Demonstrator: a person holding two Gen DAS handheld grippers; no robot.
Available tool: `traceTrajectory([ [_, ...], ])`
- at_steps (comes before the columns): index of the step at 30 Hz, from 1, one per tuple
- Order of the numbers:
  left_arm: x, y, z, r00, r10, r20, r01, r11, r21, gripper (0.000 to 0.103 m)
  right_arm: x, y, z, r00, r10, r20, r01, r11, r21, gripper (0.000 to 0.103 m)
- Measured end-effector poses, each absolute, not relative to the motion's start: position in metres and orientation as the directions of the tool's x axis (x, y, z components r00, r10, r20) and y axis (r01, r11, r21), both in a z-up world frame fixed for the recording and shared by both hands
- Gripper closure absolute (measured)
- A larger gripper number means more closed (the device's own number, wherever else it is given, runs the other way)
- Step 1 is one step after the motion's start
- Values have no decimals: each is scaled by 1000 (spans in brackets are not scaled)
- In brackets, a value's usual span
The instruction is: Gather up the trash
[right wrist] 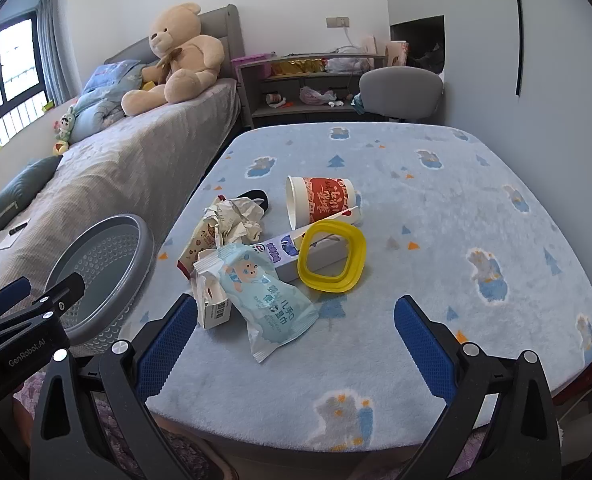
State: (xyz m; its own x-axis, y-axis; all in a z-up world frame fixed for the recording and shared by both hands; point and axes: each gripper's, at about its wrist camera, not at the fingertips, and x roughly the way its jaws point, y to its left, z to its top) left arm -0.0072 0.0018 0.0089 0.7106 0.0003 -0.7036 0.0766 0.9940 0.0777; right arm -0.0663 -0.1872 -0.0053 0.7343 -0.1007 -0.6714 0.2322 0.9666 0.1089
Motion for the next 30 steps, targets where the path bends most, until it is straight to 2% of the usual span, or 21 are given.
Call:
traceTrajectory([
  [30,-16,0,20,726,-2,-688,77,994,78,16,-70,-186,-3,744,-100,-660,230,966,114,6],
])
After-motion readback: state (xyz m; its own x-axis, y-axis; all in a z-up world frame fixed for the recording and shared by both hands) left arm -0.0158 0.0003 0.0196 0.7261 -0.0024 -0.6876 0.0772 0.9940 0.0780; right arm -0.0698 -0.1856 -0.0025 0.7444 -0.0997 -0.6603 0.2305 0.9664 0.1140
